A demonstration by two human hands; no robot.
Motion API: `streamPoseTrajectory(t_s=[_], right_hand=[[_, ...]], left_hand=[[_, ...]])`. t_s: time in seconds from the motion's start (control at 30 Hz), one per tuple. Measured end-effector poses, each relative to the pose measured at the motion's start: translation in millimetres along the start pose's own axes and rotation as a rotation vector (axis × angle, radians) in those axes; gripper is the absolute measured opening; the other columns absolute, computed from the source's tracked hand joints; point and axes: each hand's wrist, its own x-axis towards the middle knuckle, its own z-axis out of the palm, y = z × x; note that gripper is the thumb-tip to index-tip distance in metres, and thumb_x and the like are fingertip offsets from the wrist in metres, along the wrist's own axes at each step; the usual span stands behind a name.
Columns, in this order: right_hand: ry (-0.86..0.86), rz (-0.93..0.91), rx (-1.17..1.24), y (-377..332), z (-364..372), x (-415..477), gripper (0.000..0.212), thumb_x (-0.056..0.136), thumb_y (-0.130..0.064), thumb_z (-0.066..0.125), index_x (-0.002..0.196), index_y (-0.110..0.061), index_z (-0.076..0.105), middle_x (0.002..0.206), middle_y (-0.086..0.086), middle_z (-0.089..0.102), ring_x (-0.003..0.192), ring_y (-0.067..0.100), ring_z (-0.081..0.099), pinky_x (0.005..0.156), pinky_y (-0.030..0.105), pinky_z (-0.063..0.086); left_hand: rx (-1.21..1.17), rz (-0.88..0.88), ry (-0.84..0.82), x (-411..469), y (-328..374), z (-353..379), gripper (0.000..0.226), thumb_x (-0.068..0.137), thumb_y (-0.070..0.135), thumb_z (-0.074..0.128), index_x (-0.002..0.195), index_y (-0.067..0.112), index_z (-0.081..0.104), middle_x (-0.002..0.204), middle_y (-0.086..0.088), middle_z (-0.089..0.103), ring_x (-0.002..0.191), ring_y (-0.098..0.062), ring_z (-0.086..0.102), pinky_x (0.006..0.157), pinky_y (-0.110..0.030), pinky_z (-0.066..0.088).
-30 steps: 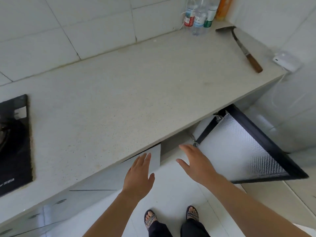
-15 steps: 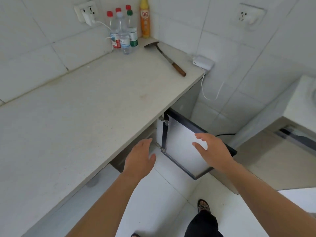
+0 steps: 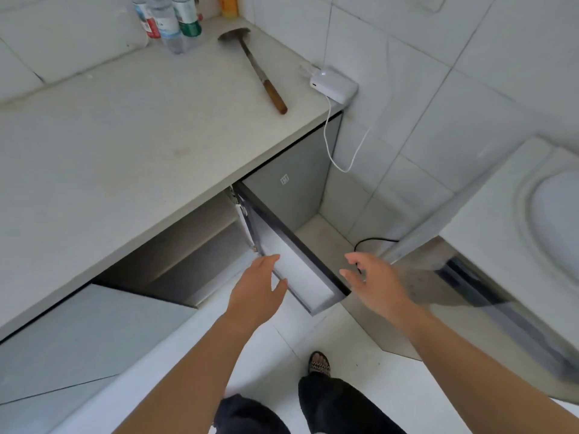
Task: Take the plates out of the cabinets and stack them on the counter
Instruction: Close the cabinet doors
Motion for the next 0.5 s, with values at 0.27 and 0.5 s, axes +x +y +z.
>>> streamPoseTrajectory(t_s=[0.27,0.5], right_hand=[[-0.168,-0.010,0.070,22,18,15,0.041,0.090,-0.028,0.059,0.127,-0.012,0.054,0.123,0.004,0.061,0.110,0.018,0.057,0.092,0.025,0.043],[-0.286,-0.038,0.063,18,32,20,0.045,0.092,-0.027,0.056,0.133,-0.013,0.049,0.125,0.006,0.059,0.113,0.018,0.057,0.091,0.020,0.040]], left_hand=[[0.010,-0.134,-0.039,-5,3,35,0.052,0.094,0.038,0.044,0.143,0.028,0.028,0.152,0.006,0.031,0.138,-0.016,0.032,0.113,-0.032,0.028],[-0.038,-0.196,0.014,-14,-2,34,0.052,0.094,0.038,0.045,0.143,0.029,0.029,0.152,0.007,0.030,0.139,-0.015,0.031,0.112,-0.029,0.026]])
